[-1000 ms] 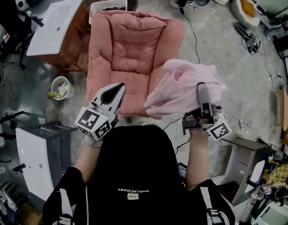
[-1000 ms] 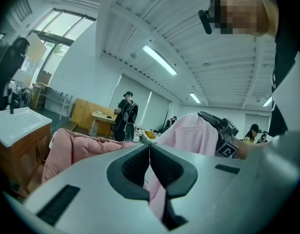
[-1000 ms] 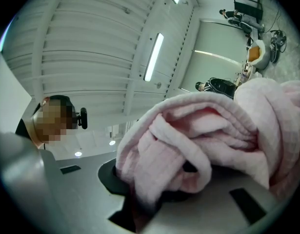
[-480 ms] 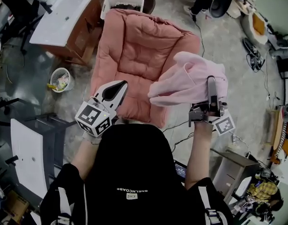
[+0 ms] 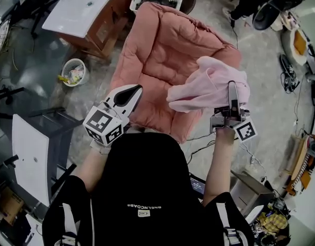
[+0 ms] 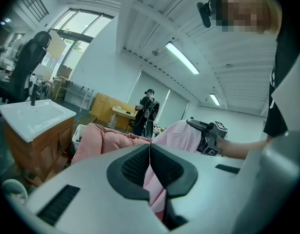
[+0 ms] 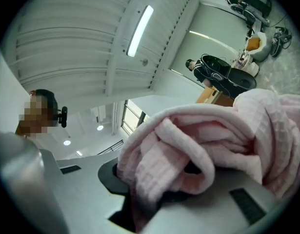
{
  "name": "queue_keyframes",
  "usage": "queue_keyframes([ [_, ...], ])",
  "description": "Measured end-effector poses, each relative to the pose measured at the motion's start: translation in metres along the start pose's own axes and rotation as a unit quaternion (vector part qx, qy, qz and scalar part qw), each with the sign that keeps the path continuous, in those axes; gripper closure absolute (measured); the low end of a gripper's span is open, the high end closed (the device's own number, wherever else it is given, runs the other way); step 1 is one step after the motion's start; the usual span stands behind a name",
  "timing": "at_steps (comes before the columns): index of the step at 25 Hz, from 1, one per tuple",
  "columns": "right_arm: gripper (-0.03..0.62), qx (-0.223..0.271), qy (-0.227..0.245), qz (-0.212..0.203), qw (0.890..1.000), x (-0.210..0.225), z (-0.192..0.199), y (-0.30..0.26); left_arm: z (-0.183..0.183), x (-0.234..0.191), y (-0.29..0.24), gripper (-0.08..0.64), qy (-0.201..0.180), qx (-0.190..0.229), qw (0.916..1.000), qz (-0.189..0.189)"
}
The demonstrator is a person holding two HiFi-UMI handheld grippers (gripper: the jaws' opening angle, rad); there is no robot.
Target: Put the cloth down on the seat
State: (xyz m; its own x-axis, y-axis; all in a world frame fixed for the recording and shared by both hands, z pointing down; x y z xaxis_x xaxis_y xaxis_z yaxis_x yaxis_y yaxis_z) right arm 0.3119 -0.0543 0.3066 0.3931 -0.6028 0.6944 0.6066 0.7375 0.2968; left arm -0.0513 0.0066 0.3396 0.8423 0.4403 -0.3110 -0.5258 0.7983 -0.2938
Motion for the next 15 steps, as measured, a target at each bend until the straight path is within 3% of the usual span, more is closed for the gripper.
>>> queue_keyframes([
  [15,0.471,-0.103,-0.027,0.1,0.989,0.115,0.084,-0.047,0.01,-0.093,-0.001,0.545,0.03,-0.038,0.9974,-0.054],
])
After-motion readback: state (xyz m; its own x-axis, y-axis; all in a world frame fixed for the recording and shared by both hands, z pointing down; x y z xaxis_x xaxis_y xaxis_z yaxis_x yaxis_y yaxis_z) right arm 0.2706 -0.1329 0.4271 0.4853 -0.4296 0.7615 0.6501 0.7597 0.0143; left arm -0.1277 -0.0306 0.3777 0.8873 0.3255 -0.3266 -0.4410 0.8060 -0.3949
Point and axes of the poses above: the fingertips, and each gripper's own axes: y backward along the fingers, x to its right, z out of its underside, the point moved 7 cm from there along y, backward along the fingers, and after that the axes turned 11 degrees about -z, right-handed, at the moved point
